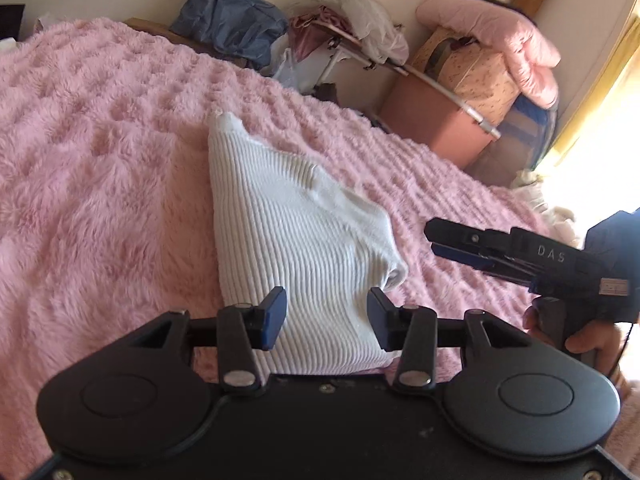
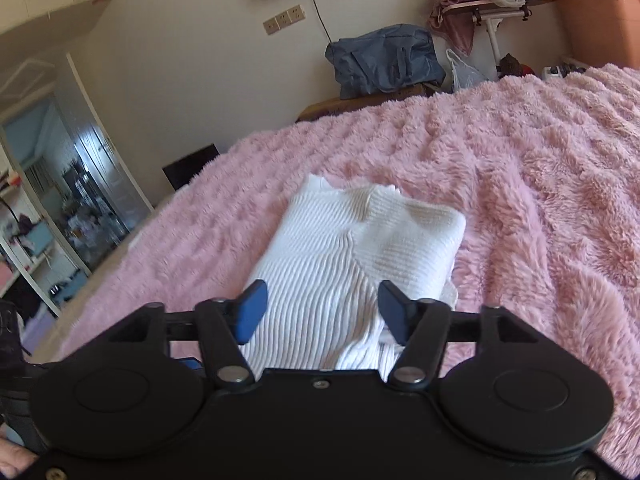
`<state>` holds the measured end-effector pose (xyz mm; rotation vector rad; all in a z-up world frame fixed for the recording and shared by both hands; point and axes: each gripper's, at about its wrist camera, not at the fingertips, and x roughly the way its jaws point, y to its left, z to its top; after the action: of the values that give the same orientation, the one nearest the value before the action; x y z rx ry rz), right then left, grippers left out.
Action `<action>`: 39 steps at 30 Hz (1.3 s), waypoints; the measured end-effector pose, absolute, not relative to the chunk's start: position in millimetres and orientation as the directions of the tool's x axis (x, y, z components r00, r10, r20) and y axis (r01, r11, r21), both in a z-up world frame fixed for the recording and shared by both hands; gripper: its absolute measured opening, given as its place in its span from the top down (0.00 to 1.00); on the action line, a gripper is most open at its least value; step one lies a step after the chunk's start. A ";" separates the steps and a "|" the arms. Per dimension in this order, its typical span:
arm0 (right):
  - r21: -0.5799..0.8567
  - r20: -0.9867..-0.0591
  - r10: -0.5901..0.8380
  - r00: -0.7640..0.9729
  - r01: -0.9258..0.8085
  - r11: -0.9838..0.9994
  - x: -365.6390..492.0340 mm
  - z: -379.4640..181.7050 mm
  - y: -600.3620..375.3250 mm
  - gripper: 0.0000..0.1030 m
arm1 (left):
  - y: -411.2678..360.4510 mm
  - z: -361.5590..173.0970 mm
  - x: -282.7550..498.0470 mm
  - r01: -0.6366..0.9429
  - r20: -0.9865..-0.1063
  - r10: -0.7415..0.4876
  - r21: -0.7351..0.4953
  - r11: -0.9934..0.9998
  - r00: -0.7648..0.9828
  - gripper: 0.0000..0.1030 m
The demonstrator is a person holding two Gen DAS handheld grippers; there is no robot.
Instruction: Fold small clothes
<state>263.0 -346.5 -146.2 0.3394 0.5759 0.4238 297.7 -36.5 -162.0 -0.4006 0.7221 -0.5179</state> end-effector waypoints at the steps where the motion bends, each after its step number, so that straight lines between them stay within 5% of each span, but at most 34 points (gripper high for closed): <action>1: 0.446 -0.444 0.493 0.748 -0.292 0.846 266.7 -142.5 -356.9 0.36 | -24.2 -160.2 305.7 0.326 -0.489 -0.624 -0.563 0.759 0.610 0.54; 8: 0.620 -0.460 0.644 0.612 -0.298 0.726 305.0 -165.4 -408.5 0.36 | 44.7 -197.2 362.3 0.226 -0.377 -0.748 -0.794 0.564 0.546 0.54; 14: 0.737 -0.459 0.695 0.553 -0.200 0.646 329.9 -213.8 -424.2 0.36 | 57.8 -230.8 399.2 0.145 -0.349 -0.772 -0.861 0.488 0.531 0.54; 39: 0.856 -0.412 0.832 0.372 -0.155 0.494 400.8 -262.3 -375.1 0.28 | 15.1 -283.7 474.2 0.115 -0.352 -0.861 -0.901 0.418 0.366 0.39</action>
<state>400.8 -375.1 -262.3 0.8262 0.9873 0.7334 474.2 15.1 -283.7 -0.9251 0.9913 -0.7581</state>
